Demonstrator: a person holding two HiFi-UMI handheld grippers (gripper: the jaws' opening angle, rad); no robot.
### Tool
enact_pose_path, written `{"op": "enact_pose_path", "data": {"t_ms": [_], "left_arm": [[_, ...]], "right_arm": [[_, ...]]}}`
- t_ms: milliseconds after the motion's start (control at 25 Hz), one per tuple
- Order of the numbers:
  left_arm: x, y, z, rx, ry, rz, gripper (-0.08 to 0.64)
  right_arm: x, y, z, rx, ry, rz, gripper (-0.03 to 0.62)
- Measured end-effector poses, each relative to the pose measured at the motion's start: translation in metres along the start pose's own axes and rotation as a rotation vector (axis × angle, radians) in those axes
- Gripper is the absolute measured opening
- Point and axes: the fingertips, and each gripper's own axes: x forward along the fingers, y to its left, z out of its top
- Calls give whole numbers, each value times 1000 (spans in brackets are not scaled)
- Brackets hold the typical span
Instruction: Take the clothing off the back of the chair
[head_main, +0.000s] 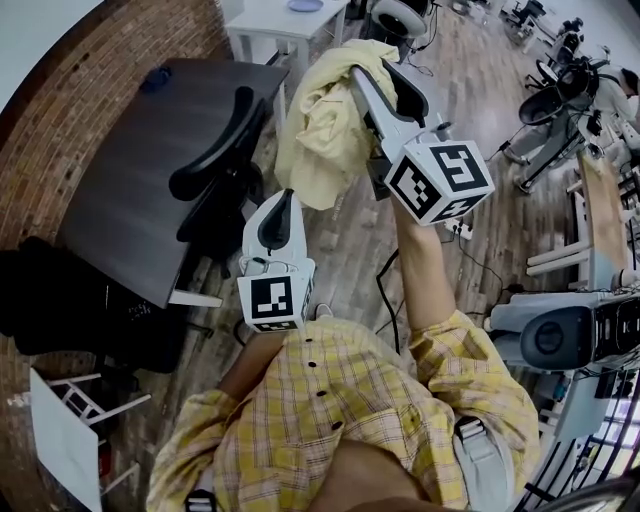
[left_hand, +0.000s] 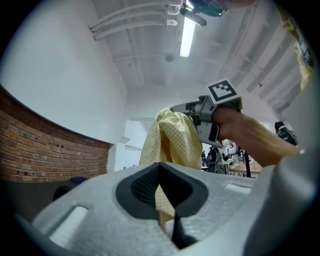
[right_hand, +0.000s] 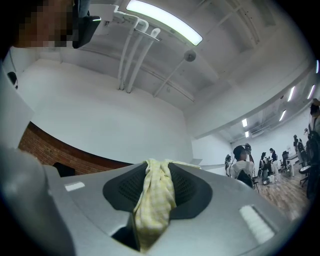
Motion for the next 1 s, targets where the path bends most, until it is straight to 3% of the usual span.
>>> {"op": "enact_pose_path", "data": {"t_ms": [1000], "left_arm": [[8, -14, 9, 0, -10, -7, 0]], "right_arm": [[-55, 13, -87, 65, 121, -23, 132]]}}
